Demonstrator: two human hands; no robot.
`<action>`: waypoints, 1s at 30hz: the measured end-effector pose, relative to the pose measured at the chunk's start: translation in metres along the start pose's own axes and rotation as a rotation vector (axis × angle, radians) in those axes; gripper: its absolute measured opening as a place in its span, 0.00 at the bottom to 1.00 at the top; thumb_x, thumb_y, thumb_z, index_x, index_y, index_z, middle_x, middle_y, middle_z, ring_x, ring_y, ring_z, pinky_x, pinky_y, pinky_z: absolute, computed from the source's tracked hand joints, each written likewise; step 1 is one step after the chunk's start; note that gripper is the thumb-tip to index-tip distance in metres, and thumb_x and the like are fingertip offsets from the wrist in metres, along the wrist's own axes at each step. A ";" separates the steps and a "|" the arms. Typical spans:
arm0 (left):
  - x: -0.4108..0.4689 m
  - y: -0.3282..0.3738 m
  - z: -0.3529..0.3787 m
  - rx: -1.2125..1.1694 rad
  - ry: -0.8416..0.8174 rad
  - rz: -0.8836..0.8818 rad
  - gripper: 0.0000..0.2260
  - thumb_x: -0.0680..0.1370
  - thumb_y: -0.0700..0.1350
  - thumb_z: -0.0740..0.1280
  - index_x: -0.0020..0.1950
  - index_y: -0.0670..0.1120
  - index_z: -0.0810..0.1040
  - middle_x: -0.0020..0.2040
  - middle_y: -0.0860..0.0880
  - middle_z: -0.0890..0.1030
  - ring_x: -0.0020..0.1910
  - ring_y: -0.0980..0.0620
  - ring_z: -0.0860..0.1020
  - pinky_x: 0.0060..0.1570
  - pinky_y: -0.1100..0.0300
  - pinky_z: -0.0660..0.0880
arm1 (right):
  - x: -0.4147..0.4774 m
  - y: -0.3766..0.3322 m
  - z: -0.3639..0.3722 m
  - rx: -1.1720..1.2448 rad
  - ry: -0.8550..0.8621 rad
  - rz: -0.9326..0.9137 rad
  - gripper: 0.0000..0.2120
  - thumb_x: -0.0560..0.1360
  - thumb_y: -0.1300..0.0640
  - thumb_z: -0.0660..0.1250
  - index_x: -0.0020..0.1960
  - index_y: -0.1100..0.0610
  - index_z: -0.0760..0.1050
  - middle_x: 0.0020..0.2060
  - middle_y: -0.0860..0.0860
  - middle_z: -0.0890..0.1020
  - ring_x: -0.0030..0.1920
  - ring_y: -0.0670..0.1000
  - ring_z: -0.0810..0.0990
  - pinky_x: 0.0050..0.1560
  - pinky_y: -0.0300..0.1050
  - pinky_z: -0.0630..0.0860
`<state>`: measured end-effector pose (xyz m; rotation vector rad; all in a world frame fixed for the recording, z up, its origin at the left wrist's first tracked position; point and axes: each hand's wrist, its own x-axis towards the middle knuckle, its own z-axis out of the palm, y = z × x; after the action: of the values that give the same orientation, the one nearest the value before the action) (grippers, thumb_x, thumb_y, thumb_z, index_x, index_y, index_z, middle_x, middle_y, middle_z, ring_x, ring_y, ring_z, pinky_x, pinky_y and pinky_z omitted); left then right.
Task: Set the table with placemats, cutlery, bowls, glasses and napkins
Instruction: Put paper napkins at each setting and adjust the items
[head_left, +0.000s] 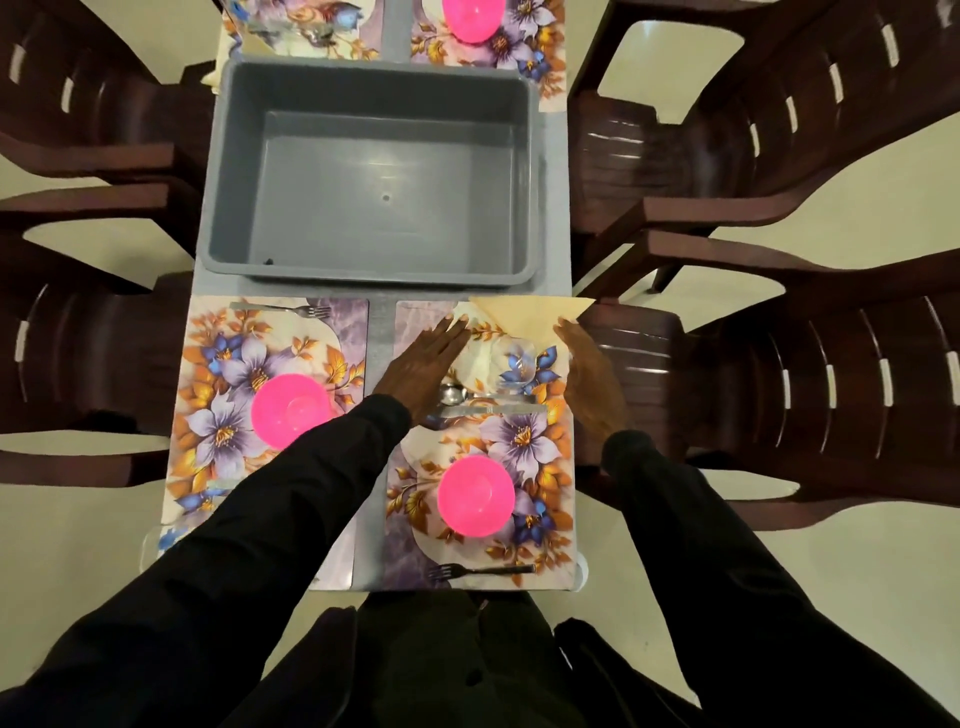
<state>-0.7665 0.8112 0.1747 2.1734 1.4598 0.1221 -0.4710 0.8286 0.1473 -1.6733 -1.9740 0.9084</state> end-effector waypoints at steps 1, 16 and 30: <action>0.009 -0.001 0.000 0.017 0.005 0.034 0.51 0.64 0.26 0.74 0.83 0.42 0.54 0.83 0.45 0.53 0.83 0.46 0.50 0.79 0.56 0.51 | 0.006 0.009 0.000 -0.085 -0.016 -0.073 0.31 0.77 0.66 0.70 0.78 0.58 0.65 0.78 0.54 0.66 0.78 0.51 0.63 0.79 0.46 0.59; 0.059 -0.015 0.015 0.058 -0.073 0.105 0.46 0.66 0.24 0.73 0.82 0.41 0.60 0.82 0.42 0.58 0.82 0.43 0.55 0.80 0.52 0.52 | 0.040 0.010 0.013 -0.364 -0.204 -0.310 0.29 0.74 0.67 0.71 0.74 0.63 0.70 0.76 0.59 0.67 0.78 0.62 0.63 0.77 0.57 0.61; 0.057 -0.017 0.014 -0.039 -0.024 0.035 0.38 0.70 0.24 0.68 0.79 0.43 0.67 0.80 0.43 0.65 0.80 0.44 0.62 0.79 0.52 0.57 | 0.069 0.007 0.009 -0.445 -0.152 -0.329 0.23 0.68 0.66 0.79 0.63 0.61 0.81 0.63 0.61 0.80 0.64 0.63 0.77 0.61 0.58 0.77</action>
<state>-0.7520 0.8618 0.1426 2.1625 1.3949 0.1351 -0.4860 0.8939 0.1282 -1.4490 -2.6048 0.5130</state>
